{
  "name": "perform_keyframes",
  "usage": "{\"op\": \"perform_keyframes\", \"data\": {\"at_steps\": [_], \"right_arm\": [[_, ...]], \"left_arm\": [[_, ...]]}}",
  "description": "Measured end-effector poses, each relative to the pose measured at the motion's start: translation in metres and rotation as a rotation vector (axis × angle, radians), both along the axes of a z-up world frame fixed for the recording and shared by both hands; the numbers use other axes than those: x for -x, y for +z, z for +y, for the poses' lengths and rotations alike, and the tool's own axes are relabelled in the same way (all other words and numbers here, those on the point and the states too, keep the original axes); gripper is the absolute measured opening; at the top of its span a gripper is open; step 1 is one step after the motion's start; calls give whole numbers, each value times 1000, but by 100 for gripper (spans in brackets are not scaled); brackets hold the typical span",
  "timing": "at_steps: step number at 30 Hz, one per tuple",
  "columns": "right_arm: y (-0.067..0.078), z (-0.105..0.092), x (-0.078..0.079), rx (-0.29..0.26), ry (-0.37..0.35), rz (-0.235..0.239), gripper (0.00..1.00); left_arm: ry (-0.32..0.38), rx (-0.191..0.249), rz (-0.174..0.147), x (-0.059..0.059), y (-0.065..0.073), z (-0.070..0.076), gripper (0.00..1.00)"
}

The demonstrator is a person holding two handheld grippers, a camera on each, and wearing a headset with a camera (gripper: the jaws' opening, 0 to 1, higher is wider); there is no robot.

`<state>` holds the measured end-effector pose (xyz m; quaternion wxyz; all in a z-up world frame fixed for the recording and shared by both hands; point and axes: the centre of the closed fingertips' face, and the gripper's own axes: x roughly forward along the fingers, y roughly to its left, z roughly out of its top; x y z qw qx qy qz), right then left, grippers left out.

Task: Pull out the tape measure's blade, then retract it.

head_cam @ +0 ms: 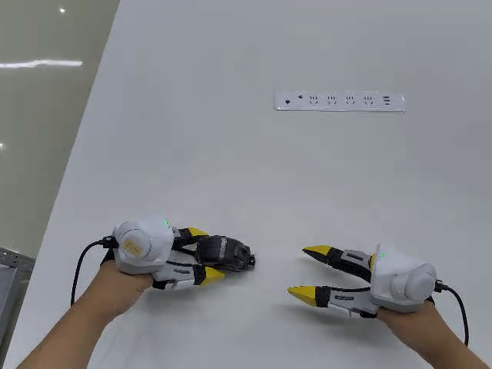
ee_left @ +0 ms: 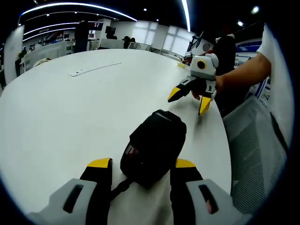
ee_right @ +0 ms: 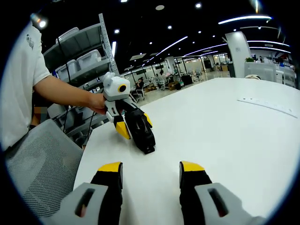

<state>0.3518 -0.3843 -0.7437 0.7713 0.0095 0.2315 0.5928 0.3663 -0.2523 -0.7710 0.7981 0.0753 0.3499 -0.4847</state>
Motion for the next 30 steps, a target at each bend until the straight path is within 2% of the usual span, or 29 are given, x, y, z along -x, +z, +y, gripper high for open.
{"op": "perform_keyframes", "data": {"at_steps": [5, 15, 17, 18, 30], "right_arm": [[-3, 0, -1, 4, 1, 4, 48], [-3, -1, -1, 1, -1, 5, 46], [-4, 0, 0, 3, 1, 5, 46], [-4, 0, 0, 2, 1, 7, 46], [-2, 0, -1, -2, -1, 0, 45]], "left_arm": [[-7, -12, -1, 0, -1, -1, 45], [-15, -9, -4, 0, -2, -4, 41], [-32, 0, 9, 4, -1, -6, 37], [-25, -9, -5, 2, -1, -5, 36], [-30, -20, -8, 3, -2, -5, 36]]}}
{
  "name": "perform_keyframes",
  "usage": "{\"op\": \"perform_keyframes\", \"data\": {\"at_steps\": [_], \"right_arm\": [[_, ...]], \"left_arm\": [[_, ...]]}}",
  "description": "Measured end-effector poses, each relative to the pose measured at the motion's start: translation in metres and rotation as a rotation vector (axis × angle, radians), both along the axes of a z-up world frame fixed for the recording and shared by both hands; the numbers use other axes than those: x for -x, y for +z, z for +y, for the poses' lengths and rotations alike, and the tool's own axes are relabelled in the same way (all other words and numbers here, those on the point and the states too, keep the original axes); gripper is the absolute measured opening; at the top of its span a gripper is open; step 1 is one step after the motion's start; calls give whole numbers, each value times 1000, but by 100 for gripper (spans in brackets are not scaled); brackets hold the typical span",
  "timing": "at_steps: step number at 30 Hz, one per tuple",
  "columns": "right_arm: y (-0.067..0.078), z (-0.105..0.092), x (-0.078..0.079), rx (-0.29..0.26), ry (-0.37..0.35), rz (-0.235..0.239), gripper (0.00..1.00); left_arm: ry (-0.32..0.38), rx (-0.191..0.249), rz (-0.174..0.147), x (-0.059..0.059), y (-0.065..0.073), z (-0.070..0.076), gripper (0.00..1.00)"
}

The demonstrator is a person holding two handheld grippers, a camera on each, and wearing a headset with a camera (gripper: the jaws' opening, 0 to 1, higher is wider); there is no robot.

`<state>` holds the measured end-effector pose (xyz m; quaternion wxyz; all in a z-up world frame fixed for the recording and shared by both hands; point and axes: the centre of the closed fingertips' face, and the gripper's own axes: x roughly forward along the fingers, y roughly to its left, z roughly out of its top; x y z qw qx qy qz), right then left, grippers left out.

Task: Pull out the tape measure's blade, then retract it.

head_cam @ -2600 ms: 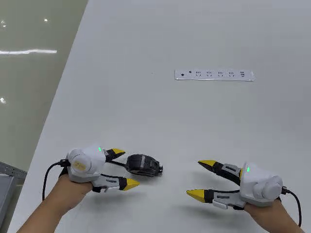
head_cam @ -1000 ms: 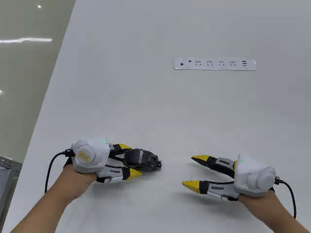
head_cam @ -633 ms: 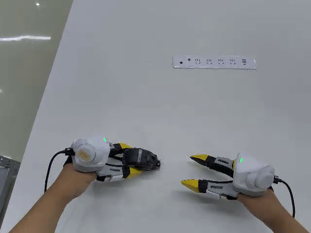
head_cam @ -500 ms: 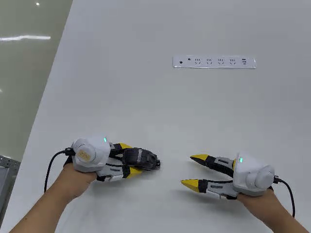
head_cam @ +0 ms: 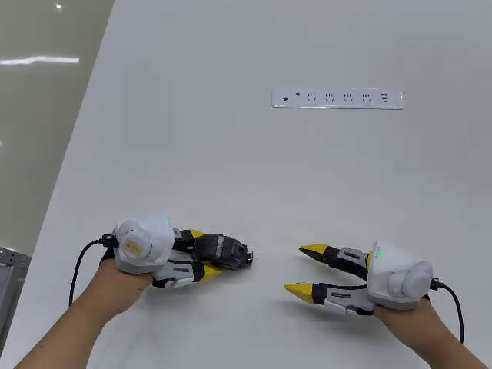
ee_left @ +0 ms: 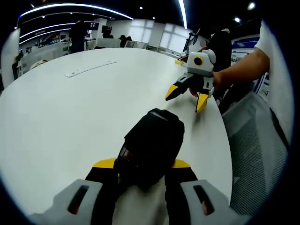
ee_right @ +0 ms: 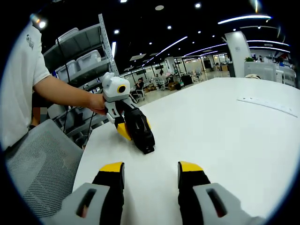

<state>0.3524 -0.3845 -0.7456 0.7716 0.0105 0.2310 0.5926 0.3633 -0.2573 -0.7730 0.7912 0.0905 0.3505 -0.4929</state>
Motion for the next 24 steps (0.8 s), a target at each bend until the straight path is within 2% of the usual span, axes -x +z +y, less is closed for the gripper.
{"op": "perform_keyframes", "data": {"at_steps": [14, 24], "right_arm": [[-1, 0, 0, 3, 3, 4, 45], [-4, 8, 0, 4, 25, -12, 45]], "left_arm": [[2, 1, 0, -1, -2, 1, 36], [2, -1, 1, -1, -2, 1, 36]]}}
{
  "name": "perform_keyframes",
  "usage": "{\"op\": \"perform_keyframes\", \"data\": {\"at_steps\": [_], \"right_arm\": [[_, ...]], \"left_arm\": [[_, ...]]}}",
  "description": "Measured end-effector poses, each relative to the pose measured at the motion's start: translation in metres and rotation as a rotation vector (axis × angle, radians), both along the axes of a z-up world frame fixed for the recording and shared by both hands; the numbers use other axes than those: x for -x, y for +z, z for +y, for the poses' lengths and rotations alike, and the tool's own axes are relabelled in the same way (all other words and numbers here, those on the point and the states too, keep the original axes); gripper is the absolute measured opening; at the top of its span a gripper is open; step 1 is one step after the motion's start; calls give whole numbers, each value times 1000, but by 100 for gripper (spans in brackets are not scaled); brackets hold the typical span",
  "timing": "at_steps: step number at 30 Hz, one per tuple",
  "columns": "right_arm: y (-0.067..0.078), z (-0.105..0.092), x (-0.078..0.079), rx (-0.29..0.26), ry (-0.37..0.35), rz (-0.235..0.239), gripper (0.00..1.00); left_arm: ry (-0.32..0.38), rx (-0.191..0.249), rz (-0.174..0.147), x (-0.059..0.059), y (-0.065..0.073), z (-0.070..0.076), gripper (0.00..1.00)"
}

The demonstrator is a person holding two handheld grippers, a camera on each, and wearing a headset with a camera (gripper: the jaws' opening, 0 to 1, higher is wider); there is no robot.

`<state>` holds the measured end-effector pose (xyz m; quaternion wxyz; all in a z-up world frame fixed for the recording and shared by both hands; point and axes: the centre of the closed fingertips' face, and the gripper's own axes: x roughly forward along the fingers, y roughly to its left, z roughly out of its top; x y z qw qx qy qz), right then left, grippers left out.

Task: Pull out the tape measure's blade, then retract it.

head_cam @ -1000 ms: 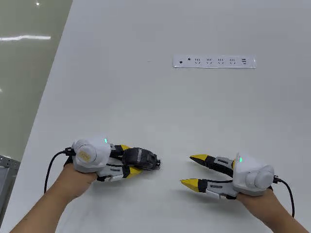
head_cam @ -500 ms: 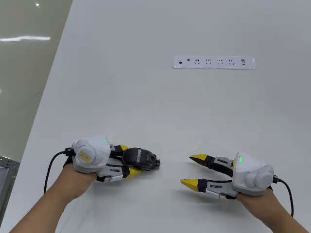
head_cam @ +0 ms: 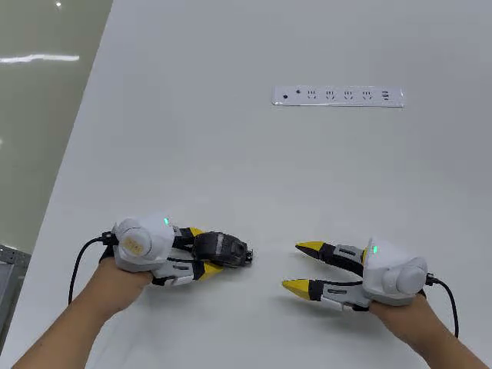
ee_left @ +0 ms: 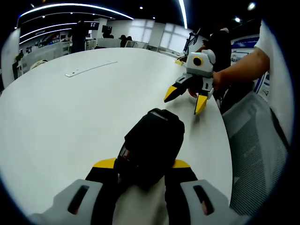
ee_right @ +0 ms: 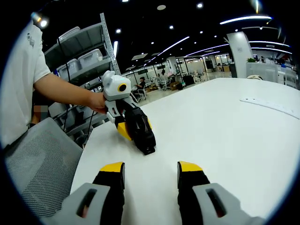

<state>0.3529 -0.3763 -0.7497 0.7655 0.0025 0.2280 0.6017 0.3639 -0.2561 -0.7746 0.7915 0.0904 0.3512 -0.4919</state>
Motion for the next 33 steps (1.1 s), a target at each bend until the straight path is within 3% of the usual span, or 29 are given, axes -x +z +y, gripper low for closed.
{"op": "perform_keyframes", "data": {"at_steps": [16, 33], "right_arm": [[-4, 12, -6, 18, 51, -48, 43], [-11, 29, -7, 68, 156, -107, 39]], "left_arm": [[9, -13, 3, 1, 0, 0, 36], [20, -15, 13, -1, 1, -1, 36]]}}
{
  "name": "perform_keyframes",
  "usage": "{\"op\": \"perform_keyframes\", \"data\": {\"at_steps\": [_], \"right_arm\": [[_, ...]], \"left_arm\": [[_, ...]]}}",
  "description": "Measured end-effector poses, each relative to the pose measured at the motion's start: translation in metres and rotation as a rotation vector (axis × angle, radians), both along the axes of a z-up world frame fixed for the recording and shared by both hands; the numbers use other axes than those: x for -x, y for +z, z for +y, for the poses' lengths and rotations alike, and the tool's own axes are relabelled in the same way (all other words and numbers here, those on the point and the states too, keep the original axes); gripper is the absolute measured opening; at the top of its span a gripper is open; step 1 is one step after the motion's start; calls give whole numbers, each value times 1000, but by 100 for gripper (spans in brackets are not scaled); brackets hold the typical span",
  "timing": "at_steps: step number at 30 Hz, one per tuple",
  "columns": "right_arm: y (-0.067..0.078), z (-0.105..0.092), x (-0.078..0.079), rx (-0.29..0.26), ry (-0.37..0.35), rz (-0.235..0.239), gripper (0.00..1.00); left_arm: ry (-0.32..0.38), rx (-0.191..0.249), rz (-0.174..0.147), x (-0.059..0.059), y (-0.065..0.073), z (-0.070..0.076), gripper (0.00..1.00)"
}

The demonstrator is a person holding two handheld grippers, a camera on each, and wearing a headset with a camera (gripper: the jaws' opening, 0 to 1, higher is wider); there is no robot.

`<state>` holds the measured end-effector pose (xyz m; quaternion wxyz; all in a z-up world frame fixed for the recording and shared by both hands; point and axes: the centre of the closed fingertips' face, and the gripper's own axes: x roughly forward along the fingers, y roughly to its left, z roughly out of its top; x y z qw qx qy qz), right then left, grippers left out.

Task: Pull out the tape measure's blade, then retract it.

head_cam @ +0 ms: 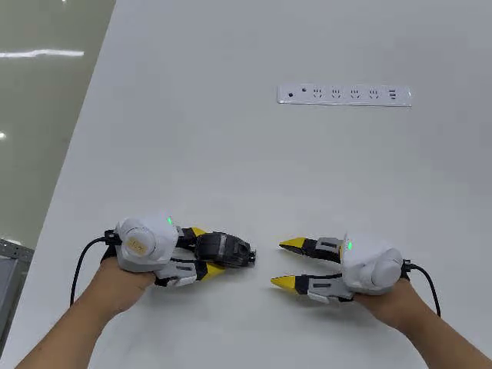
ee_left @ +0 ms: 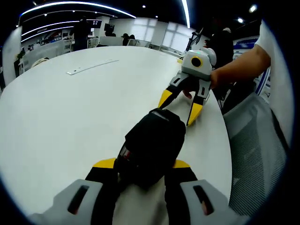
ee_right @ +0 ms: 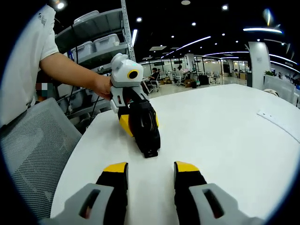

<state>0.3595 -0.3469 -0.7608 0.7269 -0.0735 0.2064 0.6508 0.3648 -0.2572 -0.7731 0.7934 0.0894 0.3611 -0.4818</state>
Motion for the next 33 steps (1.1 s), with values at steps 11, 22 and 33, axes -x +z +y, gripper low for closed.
{"op": "perform_keyframes", "data": {"at_steps": [11, 22, 33], "right_arm": [[-3, 16, 0, -3, 36, -5, 36], [-7, 27, 1, -16, 50, 6, 33], [-13, 35, 1, -16, 74, 10, 28]], "left_arm": [[7, -9, 5, 1, -1, 1, 36], [14, -13, 17, 1, 0, 1, 36], [15, -13, 19, 1, -1, 2, 36]]}}
